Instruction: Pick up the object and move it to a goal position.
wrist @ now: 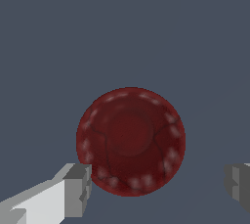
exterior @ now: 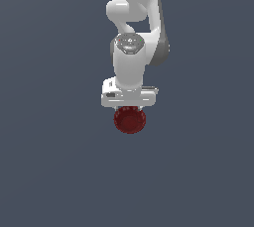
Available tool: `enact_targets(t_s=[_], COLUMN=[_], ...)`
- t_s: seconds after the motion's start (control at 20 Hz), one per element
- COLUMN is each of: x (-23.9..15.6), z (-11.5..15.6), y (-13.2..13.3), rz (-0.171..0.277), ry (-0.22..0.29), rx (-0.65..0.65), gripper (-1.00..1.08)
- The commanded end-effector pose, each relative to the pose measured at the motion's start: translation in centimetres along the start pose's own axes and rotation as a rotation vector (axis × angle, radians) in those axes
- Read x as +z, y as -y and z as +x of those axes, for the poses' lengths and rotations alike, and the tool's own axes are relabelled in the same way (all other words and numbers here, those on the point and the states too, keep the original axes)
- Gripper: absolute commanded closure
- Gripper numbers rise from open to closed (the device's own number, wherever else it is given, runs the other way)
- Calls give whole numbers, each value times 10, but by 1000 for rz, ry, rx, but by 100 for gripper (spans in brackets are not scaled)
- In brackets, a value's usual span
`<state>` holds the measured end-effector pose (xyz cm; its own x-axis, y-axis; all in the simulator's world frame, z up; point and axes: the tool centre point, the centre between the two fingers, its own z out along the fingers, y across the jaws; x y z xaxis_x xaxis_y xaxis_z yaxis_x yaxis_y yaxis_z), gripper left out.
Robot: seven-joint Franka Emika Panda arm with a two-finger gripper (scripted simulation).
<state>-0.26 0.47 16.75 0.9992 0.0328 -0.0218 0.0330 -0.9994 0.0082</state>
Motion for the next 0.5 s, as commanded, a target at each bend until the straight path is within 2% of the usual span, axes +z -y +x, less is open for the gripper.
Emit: enact_targets(t_s=[0.0, 0.45], x=[0, -6], z=[0, 5], y=[0, -6], rz=[0, -14], ry=[0, -14], rx=[0, 5], gripper=[-20, -20])
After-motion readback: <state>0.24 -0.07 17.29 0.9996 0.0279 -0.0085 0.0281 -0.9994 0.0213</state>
